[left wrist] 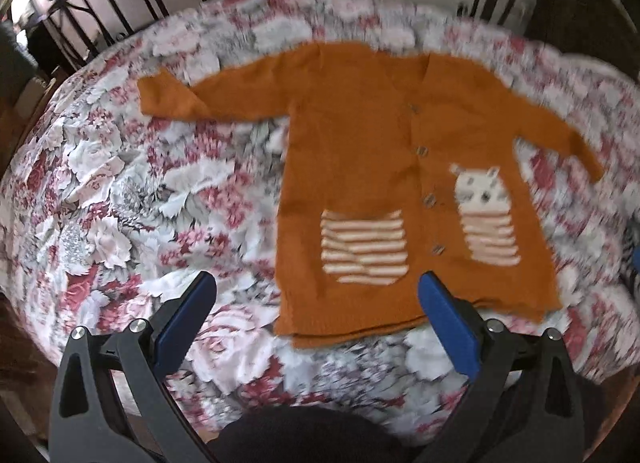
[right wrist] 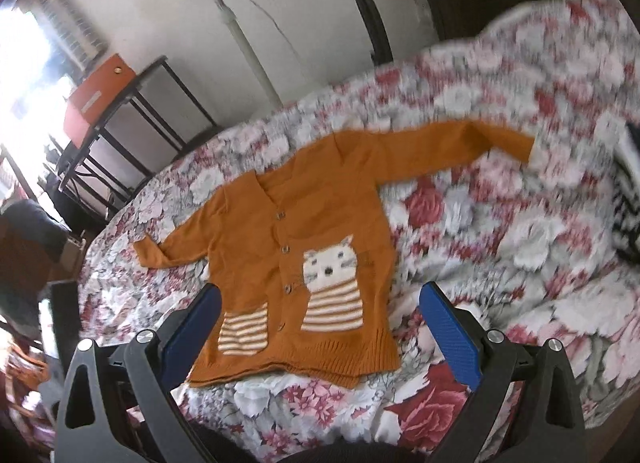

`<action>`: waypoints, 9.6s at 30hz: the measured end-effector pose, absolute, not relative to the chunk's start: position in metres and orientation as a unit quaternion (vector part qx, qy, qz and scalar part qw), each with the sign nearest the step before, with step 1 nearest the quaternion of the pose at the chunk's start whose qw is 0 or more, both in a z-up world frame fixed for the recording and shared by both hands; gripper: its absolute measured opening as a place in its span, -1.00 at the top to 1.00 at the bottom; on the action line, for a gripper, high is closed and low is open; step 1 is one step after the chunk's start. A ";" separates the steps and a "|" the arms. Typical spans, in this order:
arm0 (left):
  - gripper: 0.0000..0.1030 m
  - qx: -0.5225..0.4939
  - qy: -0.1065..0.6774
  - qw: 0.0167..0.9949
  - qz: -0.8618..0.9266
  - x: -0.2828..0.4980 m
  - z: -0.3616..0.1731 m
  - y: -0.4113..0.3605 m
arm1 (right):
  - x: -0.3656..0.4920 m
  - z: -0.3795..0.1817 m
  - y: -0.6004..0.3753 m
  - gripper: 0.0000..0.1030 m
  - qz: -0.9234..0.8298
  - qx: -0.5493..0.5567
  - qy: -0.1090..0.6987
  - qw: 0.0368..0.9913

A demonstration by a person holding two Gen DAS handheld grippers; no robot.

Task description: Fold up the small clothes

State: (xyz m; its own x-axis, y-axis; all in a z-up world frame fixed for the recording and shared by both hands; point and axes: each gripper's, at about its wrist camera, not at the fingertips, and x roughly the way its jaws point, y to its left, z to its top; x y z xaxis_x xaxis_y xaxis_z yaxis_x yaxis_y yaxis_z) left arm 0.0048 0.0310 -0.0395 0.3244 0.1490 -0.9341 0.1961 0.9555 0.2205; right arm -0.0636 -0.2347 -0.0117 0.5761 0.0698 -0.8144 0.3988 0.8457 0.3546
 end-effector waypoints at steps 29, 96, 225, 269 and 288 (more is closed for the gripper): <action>-0.91 0.036 0.683 0.729 0.030 0.027 -0.094 0.068 | 0.000 -0.086 -0.178 -0.60 -0.098 0.080 0.642 0.756; -0.91 -0.217 0.568 0.734 0.302 0.210 -0.101 0.279 | 0.094 -0.087 -0.422 -0.37 -0.168 0.317 0.438 0.824; -0.91 0.045 0.550 0.832 -0.054 0.223 -0.070 -0.119 | 0.130 -0.021 -0.253 0.86 0.049 0.292 0.407 0.864; -0.91 -0.104 0.629 0.770 -0.042 0.243 -0.120 0.038 | 0.150 -0.054 -0.277 -0.93 0.001 0.291 0.459 0.839; -0.65 -0.149 0.621 0.764 -0.091 0.226 -0.133 0.041 | 0.160 -0.081 -0.316 -0.93 0.031 0.282 0.510 0.812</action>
State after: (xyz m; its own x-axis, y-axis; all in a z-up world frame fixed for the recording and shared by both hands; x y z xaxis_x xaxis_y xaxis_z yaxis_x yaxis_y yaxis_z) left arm 0.2258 0.0408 -0.1329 0.2128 -0.3234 -0.9220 -0.0458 0.9393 -0.3400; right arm 0.1600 -0.3159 -0.0808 0.4789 0.3374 -0.8105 0.2377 0.8389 0.4897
